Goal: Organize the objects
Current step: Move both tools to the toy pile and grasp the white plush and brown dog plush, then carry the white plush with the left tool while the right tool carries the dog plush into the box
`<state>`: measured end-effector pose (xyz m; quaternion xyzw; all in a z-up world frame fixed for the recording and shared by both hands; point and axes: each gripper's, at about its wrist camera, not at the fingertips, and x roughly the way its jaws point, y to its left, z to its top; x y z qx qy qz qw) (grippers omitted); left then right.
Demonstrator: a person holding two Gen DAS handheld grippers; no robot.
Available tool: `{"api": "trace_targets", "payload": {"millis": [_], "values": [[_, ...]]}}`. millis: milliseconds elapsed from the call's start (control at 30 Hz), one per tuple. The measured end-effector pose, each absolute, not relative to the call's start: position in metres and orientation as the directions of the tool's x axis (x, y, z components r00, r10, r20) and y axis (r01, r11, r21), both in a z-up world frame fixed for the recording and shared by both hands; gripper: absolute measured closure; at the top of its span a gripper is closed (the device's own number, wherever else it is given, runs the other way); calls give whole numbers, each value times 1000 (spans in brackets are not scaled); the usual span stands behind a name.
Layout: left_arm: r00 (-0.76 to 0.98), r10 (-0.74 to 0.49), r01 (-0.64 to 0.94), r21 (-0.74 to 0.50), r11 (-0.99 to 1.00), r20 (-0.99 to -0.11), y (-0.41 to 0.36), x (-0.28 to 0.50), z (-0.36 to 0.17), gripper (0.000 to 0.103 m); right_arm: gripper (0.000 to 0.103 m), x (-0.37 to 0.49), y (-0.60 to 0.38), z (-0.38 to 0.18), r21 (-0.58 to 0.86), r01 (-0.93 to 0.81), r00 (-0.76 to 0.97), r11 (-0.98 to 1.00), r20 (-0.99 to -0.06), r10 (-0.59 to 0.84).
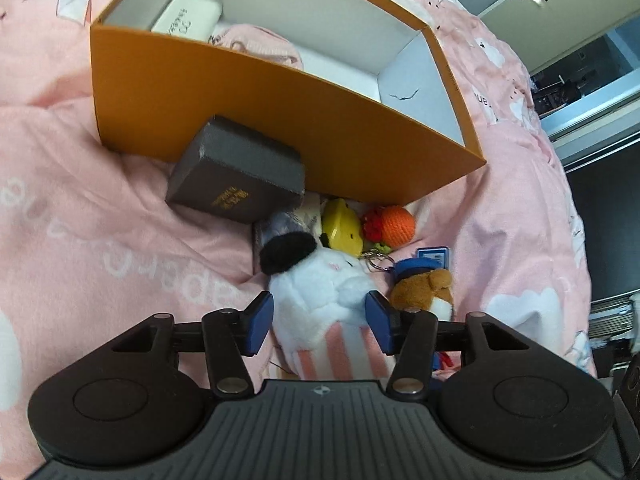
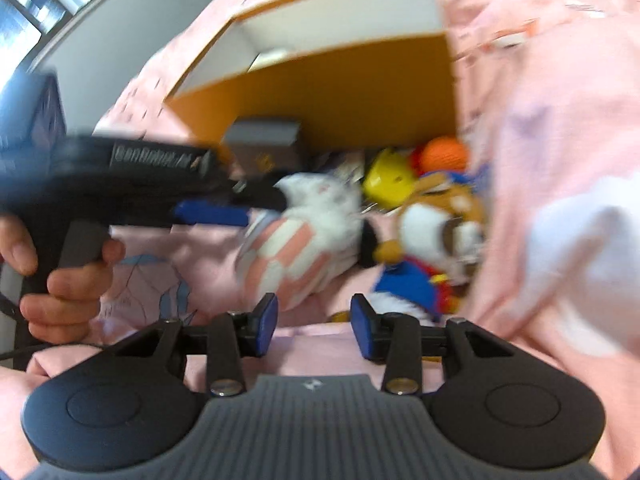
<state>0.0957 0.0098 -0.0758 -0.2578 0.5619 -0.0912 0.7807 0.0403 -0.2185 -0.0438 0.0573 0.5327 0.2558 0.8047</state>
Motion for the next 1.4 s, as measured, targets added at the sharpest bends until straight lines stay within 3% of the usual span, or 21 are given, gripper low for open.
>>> {"api": "trace_targets", "payload": {"millis": [233,300,400,700,1067,1400], "values": [[311,-441,-160,-504,849,-842,3,101,-85,36,59,55,-251,-47,355,-199,374,913,-834,406],[304,-450,-175,-513,840,-840,5,102,-91,30,48,61,-250,-54,355,-192,363,915,-840,403],[295,-475,-188,-537,822,-829,7,103,-100,26,44,66,-247,-60,336,-200,356,920,-850,388],[293,-513,-188,-574,797,-807,7,106,-109,28,42,84,-249,-86,359,-155,296,920,-872,390],[366,-509,-69,-569,820,-779,8,89,-85,37,63,72,-257,-70,393,-166,327,905,-844,426],[529,-472,91,-507,857,-705,5,77,-35,37,65,75,-268,-24,494,-196,389,847,-754,529]]}}
